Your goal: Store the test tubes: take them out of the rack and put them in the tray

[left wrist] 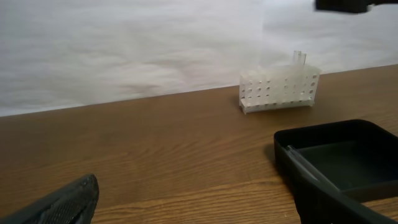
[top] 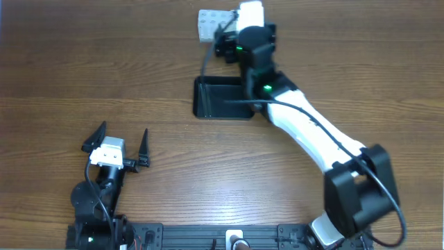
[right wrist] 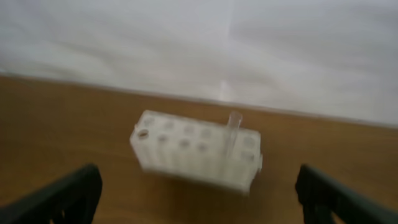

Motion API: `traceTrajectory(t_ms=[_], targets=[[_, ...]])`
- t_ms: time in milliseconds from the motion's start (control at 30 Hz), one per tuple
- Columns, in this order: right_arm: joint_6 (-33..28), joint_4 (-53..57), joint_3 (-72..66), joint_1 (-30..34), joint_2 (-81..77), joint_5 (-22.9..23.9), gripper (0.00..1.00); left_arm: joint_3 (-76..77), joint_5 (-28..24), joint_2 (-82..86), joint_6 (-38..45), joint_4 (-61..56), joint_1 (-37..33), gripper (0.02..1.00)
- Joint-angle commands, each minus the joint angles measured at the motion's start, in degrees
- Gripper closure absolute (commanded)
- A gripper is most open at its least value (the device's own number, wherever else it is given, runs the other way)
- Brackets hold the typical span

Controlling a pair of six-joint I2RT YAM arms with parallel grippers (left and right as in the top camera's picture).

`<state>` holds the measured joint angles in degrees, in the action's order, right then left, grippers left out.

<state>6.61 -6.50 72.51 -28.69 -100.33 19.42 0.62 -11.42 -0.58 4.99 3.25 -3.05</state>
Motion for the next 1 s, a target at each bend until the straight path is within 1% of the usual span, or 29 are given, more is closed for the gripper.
traceTrajectory(t_ms=[33, 133, 233, 333, 467, 500, 600, 767, 833, 933, 1000], targets=[[6.56, 5.62, 9.11, -2.89, -4.68, 11.78, 0.009, -0.26, -0.55, 0.35, 0.59, 0.09, -0.35, 0.018], [12.35, 11.06, 14.97, -3.67, -8.20, 13.66, 0.009, -0.26, -0.55, 0.35, 0.59, 0.09, -0.35, 0.018], [15.23, 16.79, 20.24, -3.63, -11.23, 13.70, 0.009, -0.26, -0.55, 0.35, 0.59, 0.09, -0.33, 0.018], [15.23, 21.53, 25.55, -2.97, -14.93, 13.68, 0.007, -0.26, -0.55, 0.35, 0.59, 0.09, -0.33, 0.018], [15.21, 23.02, 28.63, -2.08, -17.88, 13.40, 0.009, -0.26, -0.55, 0.35, 0.59, 0.09, -0.33, 0.018], [15.21, 23.02, 28.68, -1.92, -18.12, 12.87, 0.007, -0.26, -0.55, 0.35, 0.59, 0.09, -0.35, 0.018], [15.21, 24.22, 28.68, -0.33, -19.78, 8.57, 0.007, -0.26, -0.55, 0.35, 0.59, 0.09, -0.35, 0.018], [15.19, 25.20, 28.68, 2.56, -22.14, 3.32, 0.009, -0.26, -0.55, 0.35, 0.59, 0.09, -0.35, 0.018], [13.51, 25.16, 28.68, 3.45, -22.82, 1.31, 0.007, -0.26, -0.55, 0.35, 0.59, 0.09, -0.33, 0.018], [10.84, 24.44, 28.68, 4.85, -23.89, 1.09, 0.009, -0.26, -0.55, 0.35, 0.59, 0.09, -0.35, 0.018], [8.59, 22.43, 28.68, 5.64, -24.39, -0.63, 0.009, -0.26, -0.55, 0.35, 0.59, 0.09, -0.35, 0.018]])
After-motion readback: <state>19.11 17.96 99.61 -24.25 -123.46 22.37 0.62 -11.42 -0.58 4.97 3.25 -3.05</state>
